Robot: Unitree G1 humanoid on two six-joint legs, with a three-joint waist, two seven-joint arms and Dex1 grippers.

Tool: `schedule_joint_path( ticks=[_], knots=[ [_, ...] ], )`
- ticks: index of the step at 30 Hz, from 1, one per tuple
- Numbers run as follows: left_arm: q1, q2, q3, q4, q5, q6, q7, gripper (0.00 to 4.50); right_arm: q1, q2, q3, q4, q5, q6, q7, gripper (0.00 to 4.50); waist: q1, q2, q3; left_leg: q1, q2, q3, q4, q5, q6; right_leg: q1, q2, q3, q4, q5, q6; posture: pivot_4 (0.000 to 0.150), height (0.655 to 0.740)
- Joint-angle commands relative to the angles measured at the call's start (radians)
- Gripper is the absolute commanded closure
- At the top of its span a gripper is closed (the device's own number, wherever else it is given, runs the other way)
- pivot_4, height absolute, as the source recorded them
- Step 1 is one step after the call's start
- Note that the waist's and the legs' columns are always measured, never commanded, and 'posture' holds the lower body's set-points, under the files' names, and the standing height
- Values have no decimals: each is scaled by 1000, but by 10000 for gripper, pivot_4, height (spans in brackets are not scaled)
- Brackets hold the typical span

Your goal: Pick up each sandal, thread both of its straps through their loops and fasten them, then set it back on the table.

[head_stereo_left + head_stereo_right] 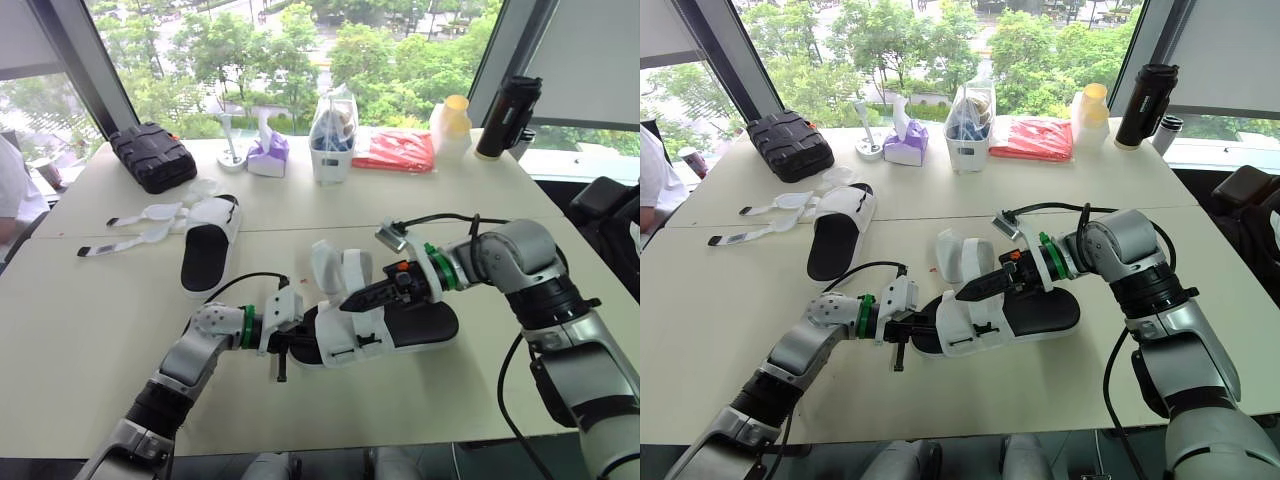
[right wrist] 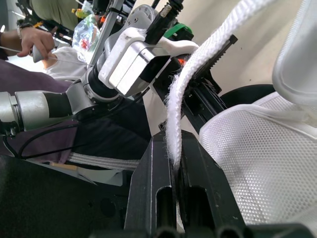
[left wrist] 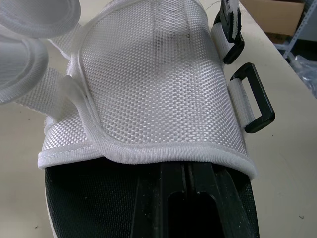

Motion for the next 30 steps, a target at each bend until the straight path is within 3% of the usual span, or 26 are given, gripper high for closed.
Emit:
schedule_joint_path(
  ticks=[1,19,30],
  knots=[
    [12,2,-16,13,22,7,10,45000,-5,-8,-9,-11,5,-5,6,44388,0,0,0,0,0,0,0,0,0,0,0,0,0,0,0,1500,7400],
    [13,7,-15,8,25,3,10,45000,33,-18,112,97,-153,-174,46,44388,-1,0,0,0,0,0,0,0,0,0,0,0,0,0,0,1500,7400],
    [18,9,-18,4,24,10,5,45000,78,-66,128,36,-239,-324,109,44388,-1,0,0,0,0,0,0,0,0,0,0,0,0,0,0,1500,7400]
  ],
)
